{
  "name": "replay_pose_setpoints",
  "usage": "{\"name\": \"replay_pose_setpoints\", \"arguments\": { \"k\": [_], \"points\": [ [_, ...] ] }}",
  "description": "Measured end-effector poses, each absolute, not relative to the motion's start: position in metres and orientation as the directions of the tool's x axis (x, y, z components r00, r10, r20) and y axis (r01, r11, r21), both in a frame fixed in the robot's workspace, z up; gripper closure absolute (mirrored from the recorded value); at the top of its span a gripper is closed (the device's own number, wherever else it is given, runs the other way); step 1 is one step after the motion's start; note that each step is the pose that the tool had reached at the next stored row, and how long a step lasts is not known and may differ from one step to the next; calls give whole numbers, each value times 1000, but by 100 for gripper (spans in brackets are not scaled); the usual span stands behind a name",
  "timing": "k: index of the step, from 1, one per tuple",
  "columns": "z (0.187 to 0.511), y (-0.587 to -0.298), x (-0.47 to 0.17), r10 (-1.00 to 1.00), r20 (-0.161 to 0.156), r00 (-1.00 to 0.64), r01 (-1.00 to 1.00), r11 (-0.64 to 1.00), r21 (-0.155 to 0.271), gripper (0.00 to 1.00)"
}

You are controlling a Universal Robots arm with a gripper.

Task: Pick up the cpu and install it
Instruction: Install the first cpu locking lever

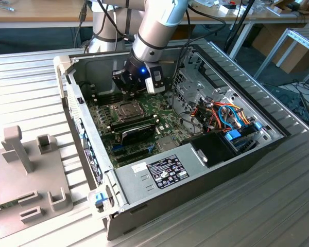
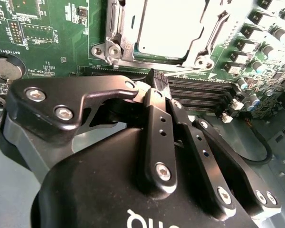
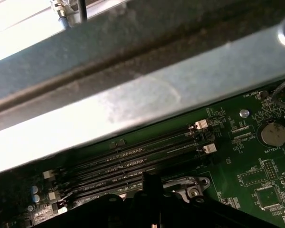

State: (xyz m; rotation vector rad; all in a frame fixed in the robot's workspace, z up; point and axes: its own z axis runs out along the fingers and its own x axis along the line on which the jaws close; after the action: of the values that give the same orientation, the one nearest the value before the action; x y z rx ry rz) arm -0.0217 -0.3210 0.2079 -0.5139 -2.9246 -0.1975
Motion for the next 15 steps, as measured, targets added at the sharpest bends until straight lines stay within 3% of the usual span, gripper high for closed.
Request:
{"name": "replay_pose_setpoints", "arguments": {
  "k": [15],
  "points": [
    [205,-321,-20,388,185,-903,410,907,101,89]
  ]
}}
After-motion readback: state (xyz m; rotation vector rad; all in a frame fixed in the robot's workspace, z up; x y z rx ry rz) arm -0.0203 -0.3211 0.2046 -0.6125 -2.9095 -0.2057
